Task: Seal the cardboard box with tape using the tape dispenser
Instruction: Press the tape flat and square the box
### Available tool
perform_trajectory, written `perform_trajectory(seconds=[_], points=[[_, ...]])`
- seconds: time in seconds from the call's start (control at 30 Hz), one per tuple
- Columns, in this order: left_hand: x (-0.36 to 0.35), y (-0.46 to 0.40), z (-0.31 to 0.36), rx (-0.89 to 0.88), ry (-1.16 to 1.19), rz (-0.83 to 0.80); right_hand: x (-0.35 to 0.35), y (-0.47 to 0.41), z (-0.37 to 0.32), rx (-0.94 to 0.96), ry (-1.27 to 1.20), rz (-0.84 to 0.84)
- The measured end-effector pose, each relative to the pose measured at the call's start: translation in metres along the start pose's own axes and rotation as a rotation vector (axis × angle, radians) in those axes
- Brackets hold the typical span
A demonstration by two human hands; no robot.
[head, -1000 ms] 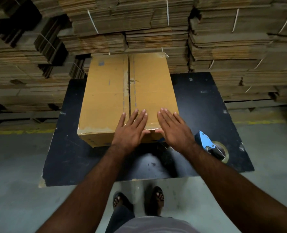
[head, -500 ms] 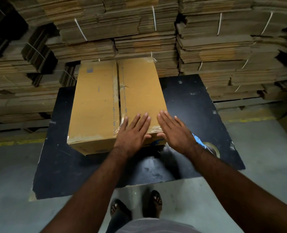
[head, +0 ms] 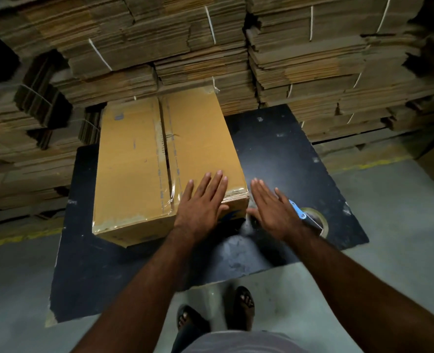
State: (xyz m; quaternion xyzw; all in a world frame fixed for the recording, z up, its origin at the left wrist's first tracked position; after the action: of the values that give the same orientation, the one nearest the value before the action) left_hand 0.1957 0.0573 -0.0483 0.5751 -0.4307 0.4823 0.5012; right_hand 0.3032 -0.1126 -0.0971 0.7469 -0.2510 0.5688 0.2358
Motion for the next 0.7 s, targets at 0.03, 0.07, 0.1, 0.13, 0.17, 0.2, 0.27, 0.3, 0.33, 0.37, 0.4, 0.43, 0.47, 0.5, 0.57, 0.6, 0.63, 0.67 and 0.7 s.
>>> perform_trajectory(seconds=[0.03, 0.07, 0.1, 0.13, 0.17, 0.2, 0.27, 0.3, 0.33, 0.37, 0.4, 0.43, 0.47, 0.5, 0.57, 0.6, 0.63, 0.67, 0.7], points=[[0.000, 0.000, 0.003, -0.043, -0.011, -0.005, -0.007, 0.008, 0.008, -0.057, -0.060, -0.005], [0.001, -0.001, 0.009, -0.092, -0.018, 0.003, -0.008, 0.014, 0.012, -0.114, -0.147, 0.011], [0.001, -0.002, 0.016, -0.132, -0.008, 0.034, -0.006, 0.019, 0.012, -0.158, -0.248, 0.055], [0.000, -0.004, 0.023, -0.156, 0.011, 0.071, -0.001, 0.023, 0.008, -0.196, -0.351, 0.114], [-0.001, -0.006, 0.027, -0.164, 0.021, 0.107, 0.005, 0.027, 0.002, -0.239, -0.461, 0.170], [-0.004, -0.008, 0.029, -0.157, 0.035, 0.141, 0.011, 0.029, -0.006, -0.277, -0.576, 0.222], [-0.006, -0.010, 0.029, -0.148, 0.074, 0.183, 0.019, 0.031, -0.025, -0.341, -0.757, 0.289], [-0.005, -0.010, 0.029, -0.154, 0.088, 0.199, 0.021, 0.030, -0.035, -0.360, -0.805, 0.294], [-0.006, -0.010, 0.029, -0.163, 0.094, 0.216, 0.020, 0.027, -0.044, -0.366, -0.836, 0.281], [-0.006, -0.009, 0.029, -0.172, 0.096, 0.223, 0.018, 0.025, -0.053, -0.368, -0.856, 0.262], [-0.006, -0.008, 0.029, -0.179, 0.098, 0.223, 0.015, 0.022, -0.059, -0.371, -0.860, 0.249], [-0.006, -0.007, 0.028, -0.184, 0.103, 0.218, 0.013, 0.019, -0.061, -0.373, -0.858, 0.237], [-0.005, -0.006, 0.027, -0.189, 0.109, 0.209, 0.013, 0.016, -0.061, -0.375, -0.869, 0.220], [-0.004, -0.007, 0.027, -0.192, 0.113, 0.195, 0.014, 0.015, -0.057, -0.380, -0.900, 0.199], [-0.003, -0.007, 0.026, -0.191, 0.132, 0.177, 0.015, 0.015, -0.044, -0.395, -1.011, 0.154], [-0.002, -0.007, 0.026, -0.192, 0.150, 0.172, 0.016, 0.017, -0.038, -0.402, -1.063, 0.146], [0.000, -0.007, 0.026, -0.196, 0.172, 0.169, 0.017, 0.020, -0.035, -0.412, -1.088, 0.140], [0.001, -0.007, 0.026, -0.203, 0.199, 0.165, 0.016, 0.023, -0.038, -0.427, -1.088, 0.124], [0.002, -0.007, 0.024, -0.213, 0.231, 0.160, 0.013, 0.026, -0.046, -0.435, -1.058, 0.088]])
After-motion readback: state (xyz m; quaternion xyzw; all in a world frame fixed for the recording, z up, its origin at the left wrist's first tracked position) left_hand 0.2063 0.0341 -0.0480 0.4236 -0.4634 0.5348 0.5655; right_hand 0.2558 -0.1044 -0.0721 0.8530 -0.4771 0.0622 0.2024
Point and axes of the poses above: each hand's wrist, its own y-axis away from the middle knuckle, its own x-axis out of the back of the hand, z = x × y, the point moved 4 cm from there along -y, towards the middle knuckle, and after that the axes turned 1 degree about -x, right-handed, at the moved point
